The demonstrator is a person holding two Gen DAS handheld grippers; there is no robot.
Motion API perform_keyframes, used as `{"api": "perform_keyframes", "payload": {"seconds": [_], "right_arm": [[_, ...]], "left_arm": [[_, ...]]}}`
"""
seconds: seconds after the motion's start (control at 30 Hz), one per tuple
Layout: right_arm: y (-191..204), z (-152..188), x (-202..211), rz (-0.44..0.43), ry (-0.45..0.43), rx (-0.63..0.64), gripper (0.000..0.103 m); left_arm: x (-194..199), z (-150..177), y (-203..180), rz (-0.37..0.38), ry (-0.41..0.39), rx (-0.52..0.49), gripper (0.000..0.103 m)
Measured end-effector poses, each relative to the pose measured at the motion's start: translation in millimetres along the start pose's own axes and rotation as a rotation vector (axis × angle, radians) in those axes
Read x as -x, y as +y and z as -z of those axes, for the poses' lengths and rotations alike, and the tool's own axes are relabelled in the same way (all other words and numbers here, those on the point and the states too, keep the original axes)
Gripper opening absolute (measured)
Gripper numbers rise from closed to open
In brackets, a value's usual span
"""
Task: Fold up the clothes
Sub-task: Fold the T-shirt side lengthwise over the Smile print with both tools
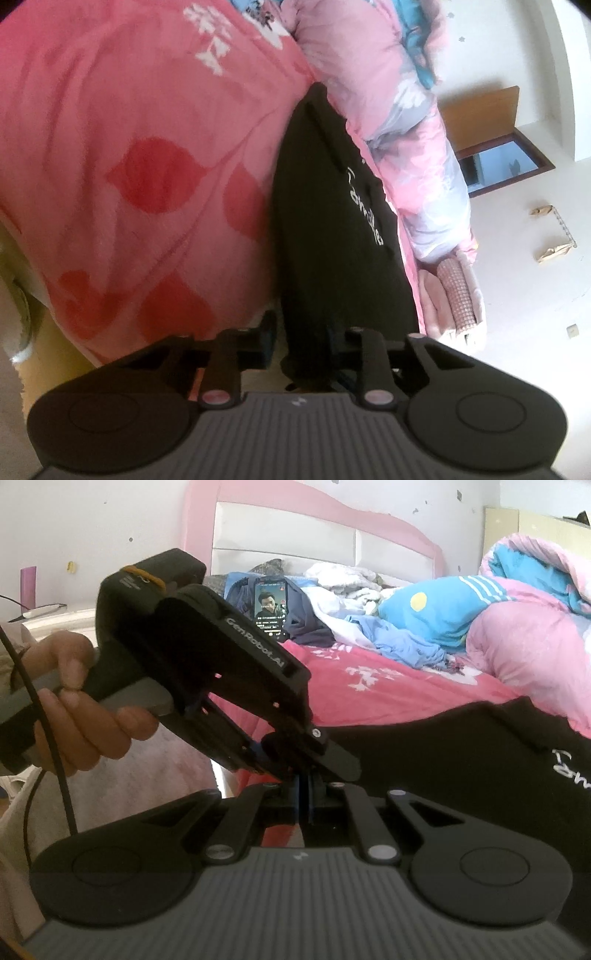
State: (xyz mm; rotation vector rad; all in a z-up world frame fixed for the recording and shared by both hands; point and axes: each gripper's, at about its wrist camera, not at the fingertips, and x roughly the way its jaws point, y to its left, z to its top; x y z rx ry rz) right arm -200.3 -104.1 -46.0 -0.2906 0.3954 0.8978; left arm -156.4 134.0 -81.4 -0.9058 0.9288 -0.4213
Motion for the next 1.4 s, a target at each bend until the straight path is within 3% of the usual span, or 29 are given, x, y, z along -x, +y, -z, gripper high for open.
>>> {"api": "perform_keyframes", "payload": {"seconds": [0.13, 0.4, 0.57, 0.83, 0.93, 1.07, 1.2, 1.3, 1.4], "right_arm": [[-5, 4, -1, -0.02, 0.006, -0.033, 0.003], [-11, 13, 9, -0.049, -0.007, -0.083, 0.005], [-36, 24, 21, -0.041, -0.014, -0.228, 0.009], [-93, 50, 70, 0.135, -0.057, -0.515, 0.014], [-113, 56, 103, 0.263, -0.083, -0.544, 0.02], [-140, 68, 157, 0.454, -0.114, -0.596, 0.035], [-169, 97, 210, 0.577, -0.133, -0.755, 0.047], [-188, 125, 232, 0.619, -0.112, -0.904, 0.05], [-204, 152, 240, 0.608, -0.095, -1.056, 0.05]], "left_arm": [[-8, -3, 3, -0.005, 0.015, 0.024, 0.011], [-15, -5, 6, -0.037, 0.023, 0.032, 0.01], [-14, -6, 1, -0.075, 0.021, -0.009, 0.01], [-16, -4, -11, -0.147, 0.014, -0.102, 0.01], [-18, -4, -18, -0.175, 0.016, -0.146, 0.01], [-15, 1, -24, -0.211, 0.016, -0.205, 0.01], [-15, 3, -30, -0.24, 0.018, -0.248, 0.01], [-15, 4, -32, -0.246, 0.012, -0.265, 0.01], [-15, 5, -31, -0.246, 0.011, -0.268, 0.01]]}}
